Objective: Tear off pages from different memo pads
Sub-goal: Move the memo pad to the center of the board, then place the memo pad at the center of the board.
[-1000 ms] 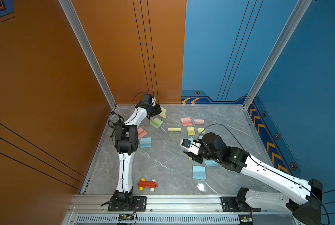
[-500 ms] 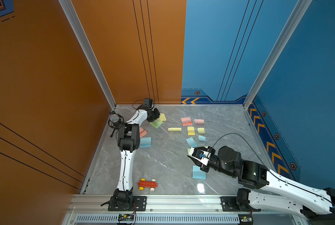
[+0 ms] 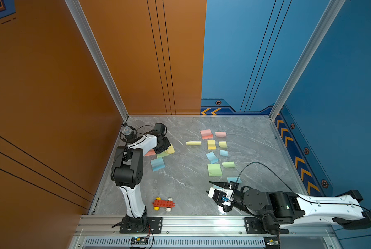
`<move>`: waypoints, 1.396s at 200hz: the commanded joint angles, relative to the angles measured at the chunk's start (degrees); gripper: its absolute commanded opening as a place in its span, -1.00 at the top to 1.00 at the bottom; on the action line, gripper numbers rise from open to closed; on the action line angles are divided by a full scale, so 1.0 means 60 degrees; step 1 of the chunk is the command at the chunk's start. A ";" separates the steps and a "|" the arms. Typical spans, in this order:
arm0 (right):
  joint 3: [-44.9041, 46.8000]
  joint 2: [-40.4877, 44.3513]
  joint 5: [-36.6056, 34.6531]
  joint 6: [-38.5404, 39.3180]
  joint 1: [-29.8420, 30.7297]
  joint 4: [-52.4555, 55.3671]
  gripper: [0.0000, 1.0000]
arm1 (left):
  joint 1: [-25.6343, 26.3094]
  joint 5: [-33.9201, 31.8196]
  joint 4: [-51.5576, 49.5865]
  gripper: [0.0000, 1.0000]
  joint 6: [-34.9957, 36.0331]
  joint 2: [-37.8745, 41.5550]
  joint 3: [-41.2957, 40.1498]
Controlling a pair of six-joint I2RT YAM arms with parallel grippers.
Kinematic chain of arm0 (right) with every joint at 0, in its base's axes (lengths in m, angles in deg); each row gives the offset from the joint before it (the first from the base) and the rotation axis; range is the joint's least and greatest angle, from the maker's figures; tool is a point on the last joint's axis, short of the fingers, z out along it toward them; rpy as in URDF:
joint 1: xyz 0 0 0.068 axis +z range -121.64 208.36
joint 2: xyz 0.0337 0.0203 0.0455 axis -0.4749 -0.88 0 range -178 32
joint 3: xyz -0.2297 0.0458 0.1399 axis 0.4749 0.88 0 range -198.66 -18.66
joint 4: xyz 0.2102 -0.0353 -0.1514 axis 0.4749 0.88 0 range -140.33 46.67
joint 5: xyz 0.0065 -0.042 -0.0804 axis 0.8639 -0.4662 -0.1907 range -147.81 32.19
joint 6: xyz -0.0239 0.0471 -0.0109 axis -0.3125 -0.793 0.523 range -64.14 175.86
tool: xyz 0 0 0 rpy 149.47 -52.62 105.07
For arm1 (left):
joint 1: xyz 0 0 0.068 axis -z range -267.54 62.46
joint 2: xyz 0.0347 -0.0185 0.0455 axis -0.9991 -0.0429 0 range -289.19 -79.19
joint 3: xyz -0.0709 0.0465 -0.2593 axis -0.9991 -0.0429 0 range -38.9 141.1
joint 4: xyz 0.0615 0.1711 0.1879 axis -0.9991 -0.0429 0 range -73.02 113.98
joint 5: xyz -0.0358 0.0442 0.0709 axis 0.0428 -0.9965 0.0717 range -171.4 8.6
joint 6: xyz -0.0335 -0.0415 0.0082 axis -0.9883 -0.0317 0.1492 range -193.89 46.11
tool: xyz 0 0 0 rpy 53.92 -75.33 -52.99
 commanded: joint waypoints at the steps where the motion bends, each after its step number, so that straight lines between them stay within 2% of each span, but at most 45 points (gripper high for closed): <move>1: 0.0067 0.0054 -0.0863 -0.0356 0.0052 0.0119 0.21 | 0.0235 -0.0379 -0.0878 1.00 0.0657 0.0417 -0.0171; 20: 0.0131 0.0239 -0.0801 -0.0377 -0.0221 0.0116 0.21 | 0.0280 0.1121 -0.0894 1.00 0.1320 -0.0019 0.0766; 48: 0.0292 0.0533 -0.0499 -0.0583 -0.0740 0.0143 0.21 | -0.0034 0.3148 -0.0909 1.00 0.1672 -0.1663 0.2321; 93: 0.0597 0.0403 -0.0173 -0.0632 -0.1345 0.0303 0.20 | -0.0199 0.4107 -0.0952 1.00 0.2369 -0.3292 0.4022; 104: 0.0592 0.0286 -0.0002 -0.0634 -0.1588 0.0329 0.20 | -0.0257 0.4133 -0.0978 0.92 0.2385 -0.3500 0.4194; 115: 0.0561 0.0177 0.0300 -0.0649 -0.1856 0.0316 0.19 | -0.0304 0.4133 -0.1010 0.75 0.2370 -0.3609 0.4277; 133: 0.0465 0.0019 0.0791 -0.0690 -0.2231 0.0279 0.15 | -0.0292 0.3857 -0.1014 0.28 0.2440 -0.3479 0.4220; 161: 0.0454 -0.0265 0.1018 -0.0710 -0.2453 0.0200 0.09 | -0.0188 0.2378 -0.1020 -0.40 0.2529 -0.2323 0.3569; 172: 0.0479 -0.0364 0.1024 -0.0800 -0.2468 0.0154 0.06 | -0.0237 0.1506 -0.1011 -0.54 0.2206 -0.1692 0.3127; 194: 0.0585 -0.0497 0.1259 -0.1069 -0.2461 0.0019 0.04 | -0.0333 0.0582 -0.1011 -0.56 0.2121 -0.0962 0.2704; 227: 0.0813 -0.0495 0.1371 -0.1489 -0.2351 -0.0039 0.04 | -0.0276 -0.0173 -0.1011 -0.57 0.3085 -0.0988 0.2926; 259: 0.0928 -0.0278 0.1263 -0.1674 -0.2168 -0.0093 0.03 | -0.0592 0.0602 -0.1011 -0.57 0.2983 -0.1787 0.3102; 279: 0.0946 -0.0137 0.1099 -0.1674 -0.2013 -0.0018 0.03 | -0.0513 0.0685 -0.1011 -0.46 0.2743 -0.1927 0.2830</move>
